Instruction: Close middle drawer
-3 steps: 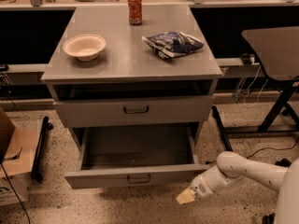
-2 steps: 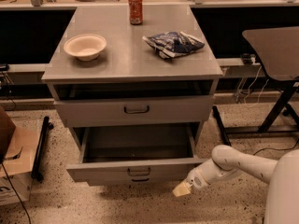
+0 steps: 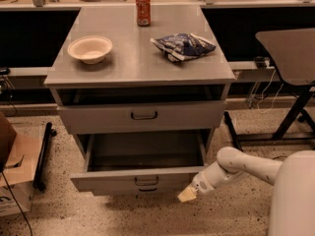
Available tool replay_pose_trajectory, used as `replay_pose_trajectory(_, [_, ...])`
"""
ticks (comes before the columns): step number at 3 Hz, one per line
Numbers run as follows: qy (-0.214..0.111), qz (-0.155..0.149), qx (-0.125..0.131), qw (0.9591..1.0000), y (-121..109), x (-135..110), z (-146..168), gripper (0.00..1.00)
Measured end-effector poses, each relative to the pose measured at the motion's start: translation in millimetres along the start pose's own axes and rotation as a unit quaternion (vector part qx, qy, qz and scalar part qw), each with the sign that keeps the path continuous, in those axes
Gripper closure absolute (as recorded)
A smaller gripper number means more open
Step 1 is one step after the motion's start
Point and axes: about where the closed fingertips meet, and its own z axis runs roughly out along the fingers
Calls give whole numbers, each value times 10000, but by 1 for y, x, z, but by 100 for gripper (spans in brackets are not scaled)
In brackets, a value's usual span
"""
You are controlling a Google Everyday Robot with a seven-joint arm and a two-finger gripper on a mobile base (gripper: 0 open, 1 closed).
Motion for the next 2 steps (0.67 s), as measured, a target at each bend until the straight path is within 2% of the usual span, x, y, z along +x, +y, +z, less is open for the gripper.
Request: replay_pose_trajectory(2, [-7,-238,-37,9997,-2,-20,4,100])
